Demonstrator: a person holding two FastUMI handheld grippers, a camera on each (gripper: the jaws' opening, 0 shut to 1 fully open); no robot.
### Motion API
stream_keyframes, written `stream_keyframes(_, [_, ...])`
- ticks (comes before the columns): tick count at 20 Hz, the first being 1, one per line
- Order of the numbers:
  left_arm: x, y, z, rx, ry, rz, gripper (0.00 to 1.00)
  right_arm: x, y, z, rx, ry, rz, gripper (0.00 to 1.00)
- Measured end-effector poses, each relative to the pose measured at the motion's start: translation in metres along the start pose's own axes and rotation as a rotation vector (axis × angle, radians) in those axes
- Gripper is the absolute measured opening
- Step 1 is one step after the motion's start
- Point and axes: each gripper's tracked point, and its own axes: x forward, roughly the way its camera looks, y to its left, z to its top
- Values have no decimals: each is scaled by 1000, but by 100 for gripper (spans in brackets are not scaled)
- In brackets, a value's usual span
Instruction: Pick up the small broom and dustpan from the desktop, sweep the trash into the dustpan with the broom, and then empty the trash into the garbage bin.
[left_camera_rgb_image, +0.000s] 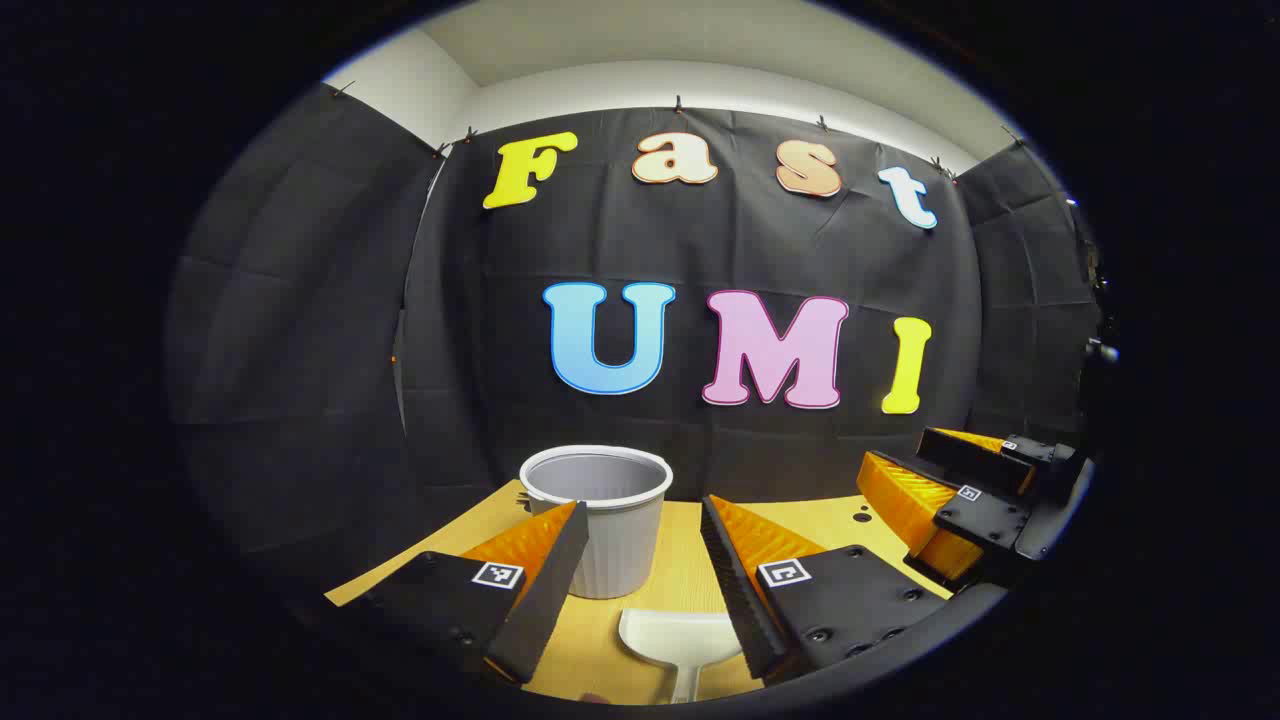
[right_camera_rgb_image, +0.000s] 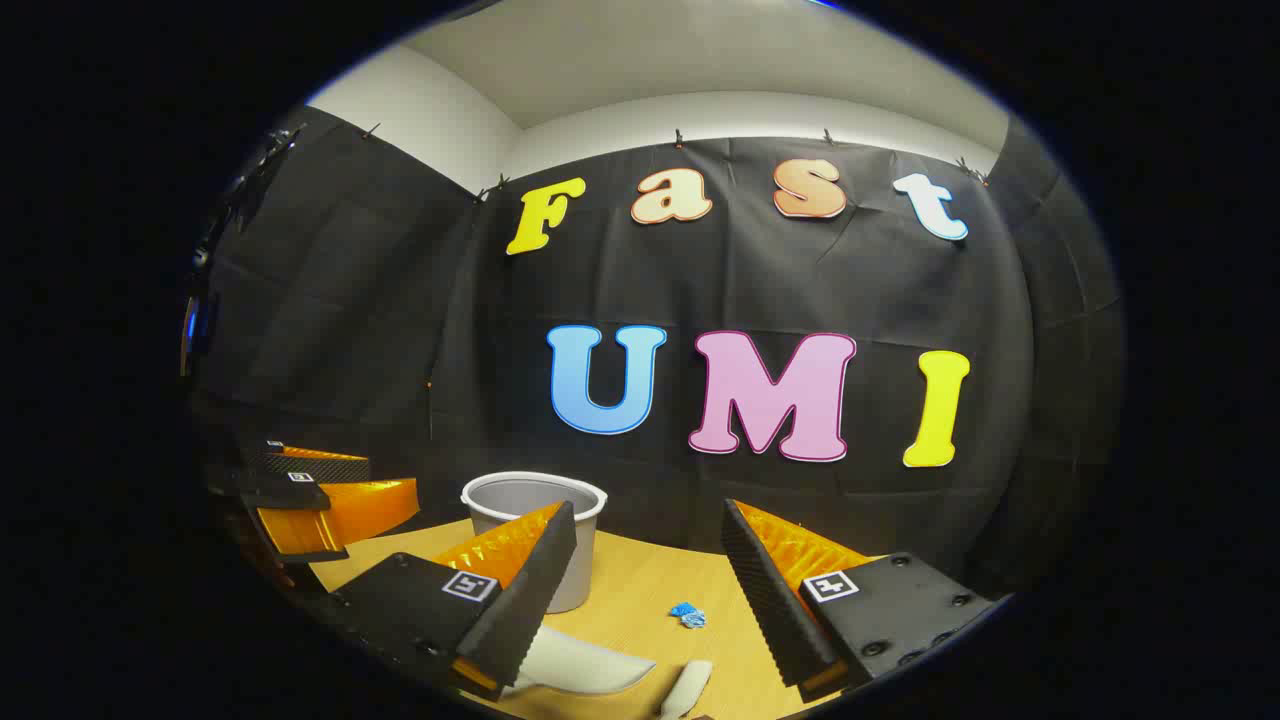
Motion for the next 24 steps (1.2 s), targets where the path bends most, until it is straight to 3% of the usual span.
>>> stream_keyframes(8, [5, -1, 1, -16, -9, -71, 68, -5, -16, 6, -13, -14, -99, 95])
stream_keyframes(10, [3, 4, 3, 24, -17, -87, 68, -8, -11, 7, 13, -4, -126, 95])
stream_keyframes(12, [3, 4, 6, 53, -39, -136, 68, -10, -8, 16, 13, -18, -168, 95])
stream_keyframes(16, [4, 7, -6, 17, -8, -228, 68, -15, -5, 23, -48, -21, -244, 95])
stream_keyframes(19, [10, 2, -11, -34, 9, -282, 68, -22, -1, 29, -48, -36, -262, 95])
stream_keyframes(22, [17, 0, -24, -38, 55, -281, 68, -21, 4, 16, -92, -10, -236, 95])
stream_keyframes(24, [14, -13, -27, -37, 85, -331, 68, -23, 2, 18, -95, -17, -241, 95])
